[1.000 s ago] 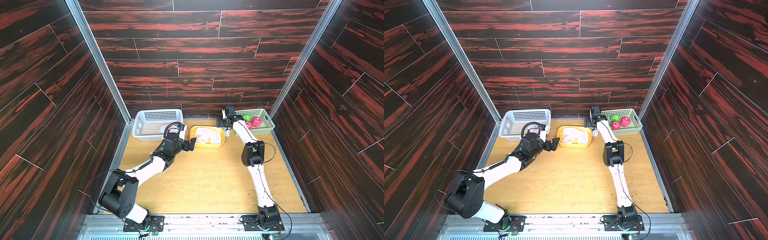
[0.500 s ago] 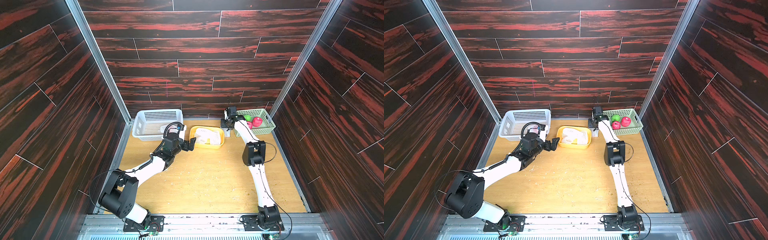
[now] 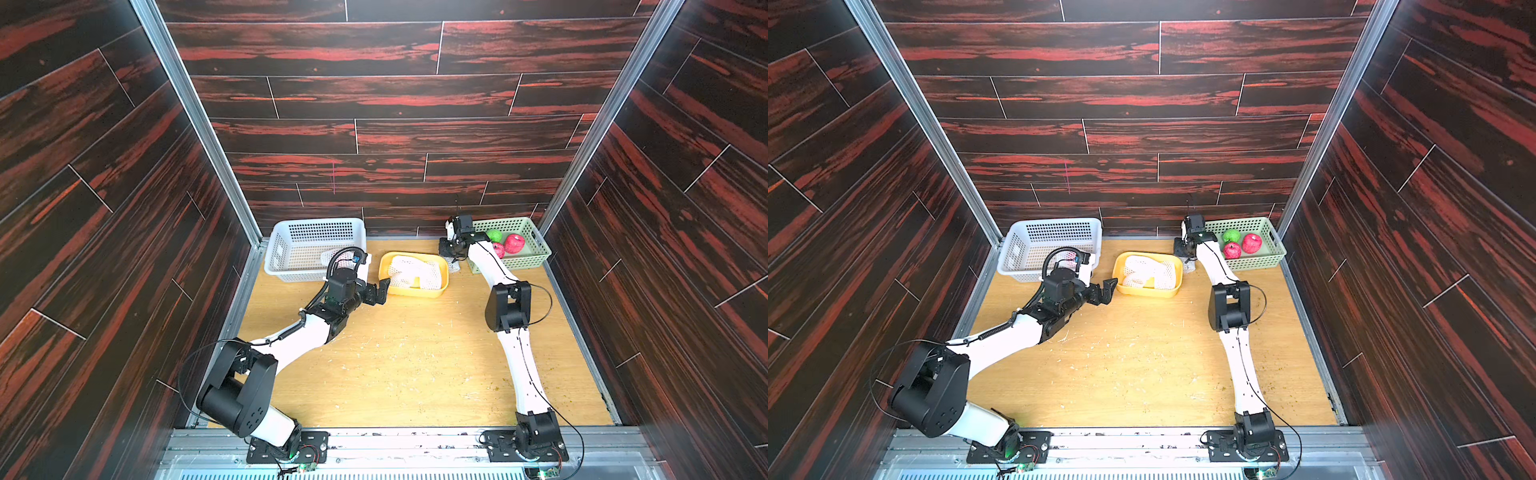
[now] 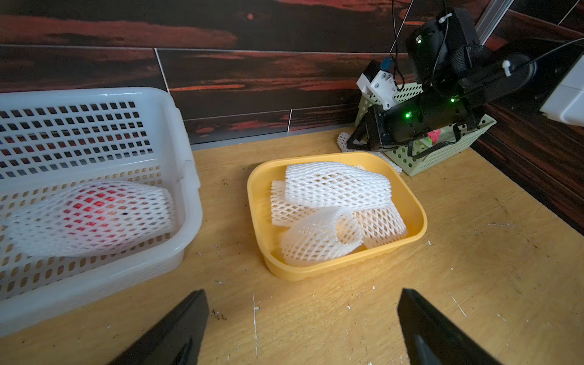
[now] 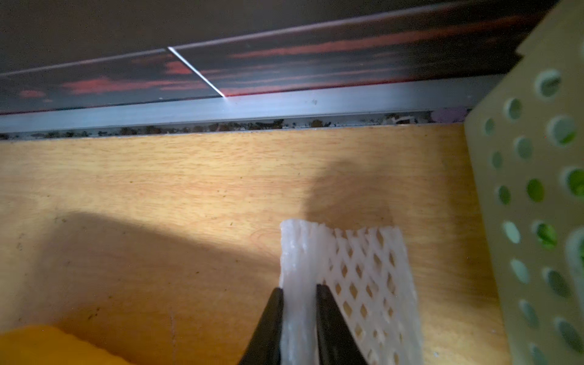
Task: Remove foam nets from apples
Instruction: Pick up the foam net from the center of the board, then place the foam net into the storage box.
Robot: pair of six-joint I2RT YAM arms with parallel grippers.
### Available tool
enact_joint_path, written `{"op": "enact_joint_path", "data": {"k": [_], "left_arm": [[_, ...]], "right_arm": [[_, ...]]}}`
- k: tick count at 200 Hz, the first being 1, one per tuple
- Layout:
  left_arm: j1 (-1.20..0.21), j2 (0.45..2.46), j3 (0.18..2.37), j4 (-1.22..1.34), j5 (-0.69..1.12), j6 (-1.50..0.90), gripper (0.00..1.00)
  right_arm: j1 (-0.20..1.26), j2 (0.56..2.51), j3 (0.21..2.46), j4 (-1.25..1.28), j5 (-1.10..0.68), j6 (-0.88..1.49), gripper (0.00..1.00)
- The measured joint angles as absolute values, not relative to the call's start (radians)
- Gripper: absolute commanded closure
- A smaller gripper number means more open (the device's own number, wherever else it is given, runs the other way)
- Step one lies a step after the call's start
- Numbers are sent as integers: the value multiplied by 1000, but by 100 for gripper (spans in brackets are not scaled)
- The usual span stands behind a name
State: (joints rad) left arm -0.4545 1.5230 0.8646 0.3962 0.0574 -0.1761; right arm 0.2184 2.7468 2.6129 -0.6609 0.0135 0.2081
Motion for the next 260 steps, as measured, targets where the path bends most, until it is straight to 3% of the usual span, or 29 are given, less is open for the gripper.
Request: {"op": "enact_joint_path", "data": {"k": [134, 202, 260], "left_arm": [[-453, 1473, 848, 400, 32, -176, 2], [-453, 1453, 818, 403, 25, -176, 2], [-453, 1444, 813, 393, 27, -176, 2]], "right_arm": [[246, 2499, 2604, -669, -50, 69, 79], [349, 2216, 2121, -577, -250, -101, 75], [329, 2245, 2041, -507, -303, -218, 75]]}}
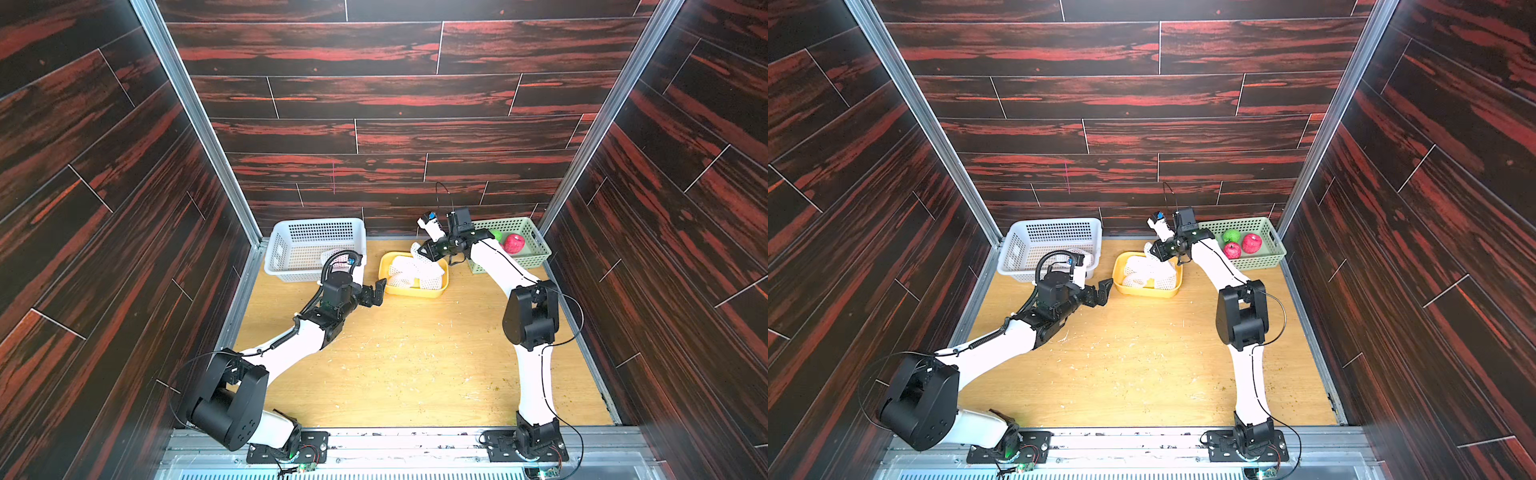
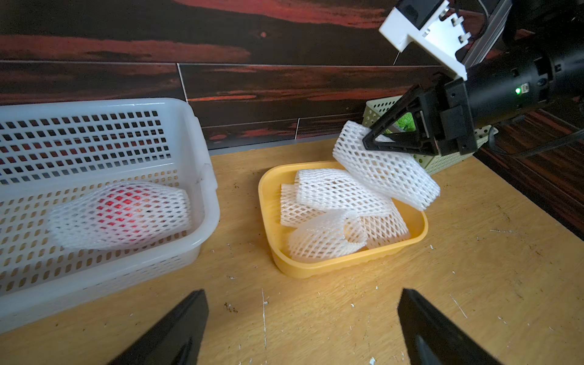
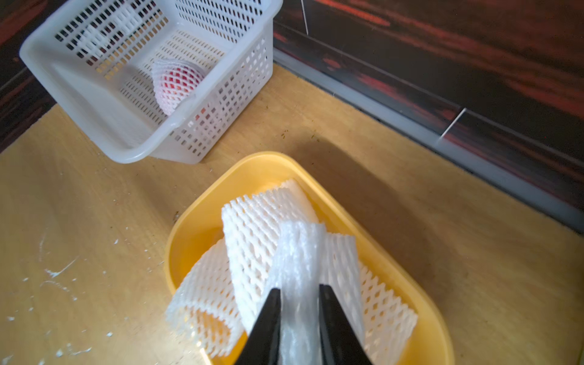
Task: Remove foam nets from apples
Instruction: Place the foam net into the storage box.
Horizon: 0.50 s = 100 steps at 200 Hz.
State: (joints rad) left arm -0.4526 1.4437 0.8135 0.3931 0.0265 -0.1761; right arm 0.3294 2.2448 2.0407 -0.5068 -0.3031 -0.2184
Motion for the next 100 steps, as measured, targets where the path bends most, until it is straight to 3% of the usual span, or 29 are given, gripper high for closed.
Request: {"op": "enact_joint_path", "data": {"k": [100], "left_arm": [[-453, 1407, 787, 361, 33, -176, 2]], "right_arm": [[371, 2381, 1922, -343, -317, -278, 76]]}}
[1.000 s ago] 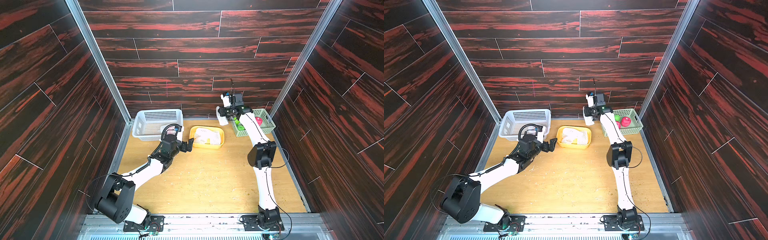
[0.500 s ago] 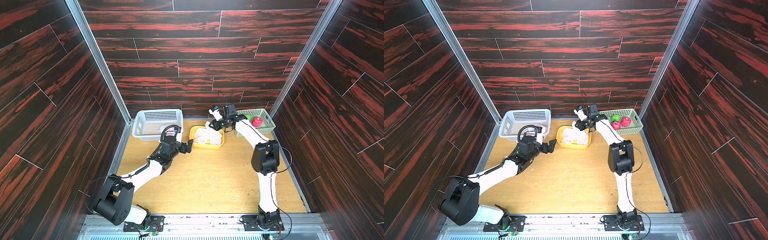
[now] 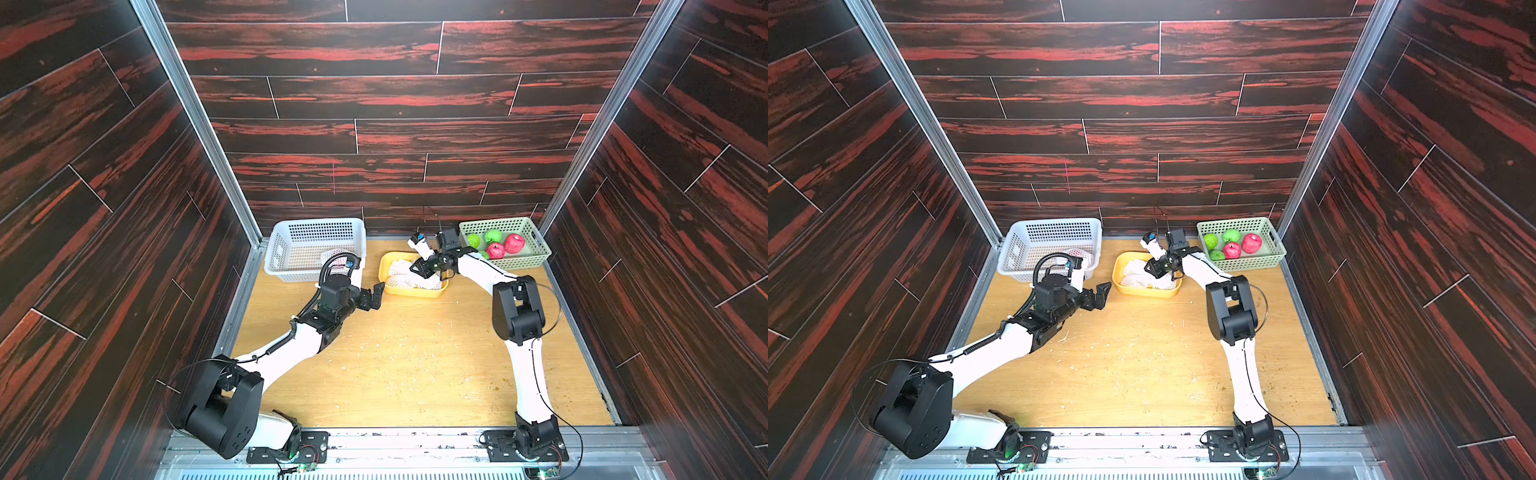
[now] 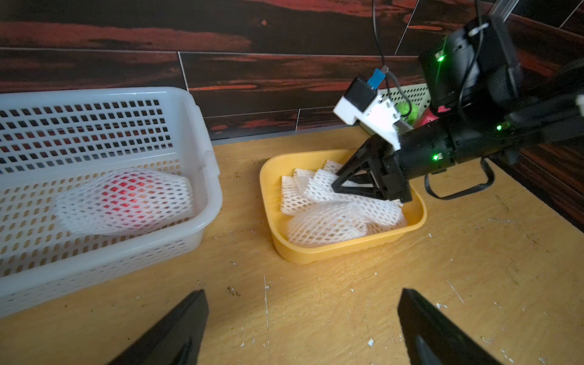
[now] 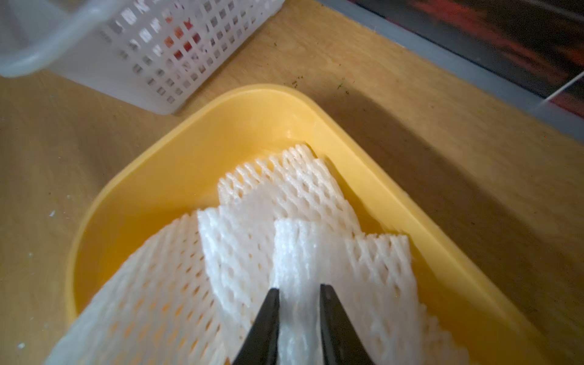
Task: Remove foam nets from apples
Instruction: Place the foam net into the storage box.
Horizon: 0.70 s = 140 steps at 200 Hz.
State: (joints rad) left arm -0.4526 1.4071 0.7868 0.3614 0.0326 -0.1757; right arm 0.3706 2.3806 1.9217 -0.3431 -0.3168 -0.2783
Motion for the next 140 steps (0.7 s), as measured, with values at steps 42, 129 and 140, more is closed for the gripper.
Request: {"op": "enact_joint_path", "data": {"k": [42, 129, 140], "left_arm": [[-453, 1407, 787, 360, 45, -176, 2], [-453, 1404, 787, 360, 44, -176, 2], [-453, 1401, 787, 361, 36, -176, 2]], "right_arm": [[376, 2403, 1971, -375, -281, -287, 65], [375, 2365, 2009, -436, -278, -218, 39], [375, 2333, 1996, -441, -278, -209, 38]]}}
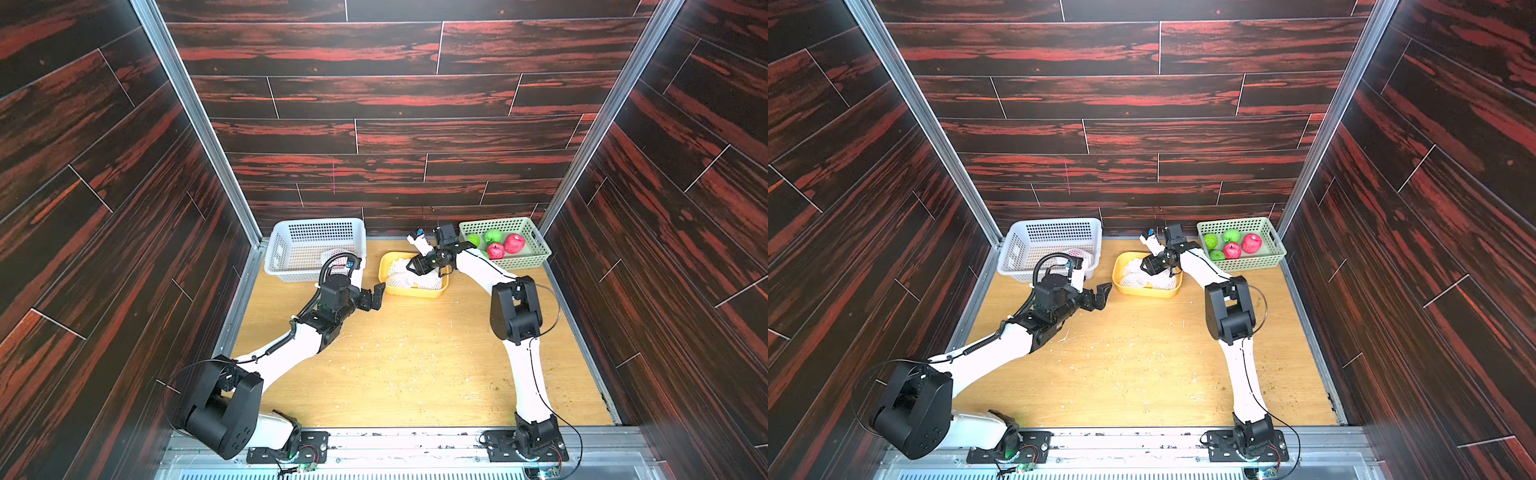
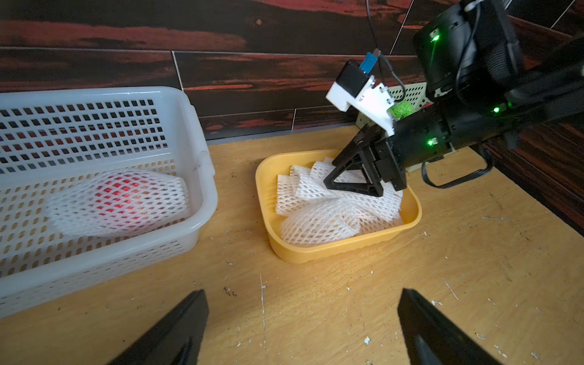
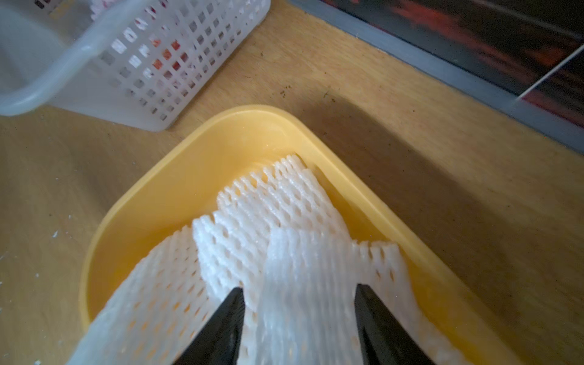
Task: Remove foam nets from apples
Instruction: Place the foam net into the storage box.
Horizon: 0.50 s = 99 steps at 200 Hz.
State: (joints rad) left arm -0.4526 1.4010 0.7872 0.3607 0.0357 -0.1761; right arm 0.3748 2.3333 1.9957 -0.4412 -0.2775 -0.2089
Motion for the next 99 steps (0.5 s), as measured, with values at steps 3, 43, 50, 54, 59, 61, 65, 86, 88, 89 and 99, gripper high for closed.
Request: {"op": "enact_joint_path", "data": {"k": [3, 43, 50, 54, 59, 61, 65, 86, 88, 89, 99], "left_arm": [[-453, 1399, 787, 360, 33, -176, 1], [-444, 1377, 798, 359, 6, -172, 0], [-439, 1377, 811, 353, 5, -172, 0], [-434, 1377, 822, 345, 4, -172, 0], [-427, 1377, 837, 335, 1, -173, 0], [-426, 1377, 841, 332, 0, -173, 0], [-419, 1377, 855, 323, -2, -176, 0], [-372, 1388, 954, 258, -5, -205, 0], [-366, 1390, 966, 251, -6, -207, 0], [-364, 1390, 970, 249, -6, -208, 0], [-332, 1414, 1036, 206, -12, -231, 0]], "right_arm": [[375, 2321, 1992, -441, -278, -207, 39], [375, 2189, 1947, -428, -283, -167, 35], [375, 2174, 1942, -421, -286, -159, 33], [375, 2165, 1938, -418, -286, -157, 32], [375, 2157, 1934, -415, -286, -150, 32], [375, 2154, 1931, -413, -286, -150, 32], [375, 2146, 1927, -411, -286, -148, 32], [374, 2123, 1903, -395, -274, -127, 31], [373, 2121, 1898, -392, -273, -123, 29], [373, 2119, 1895, -391, -270, -121, 29], [368, 2099, 1859, -372, -253, -88, 26]]}}
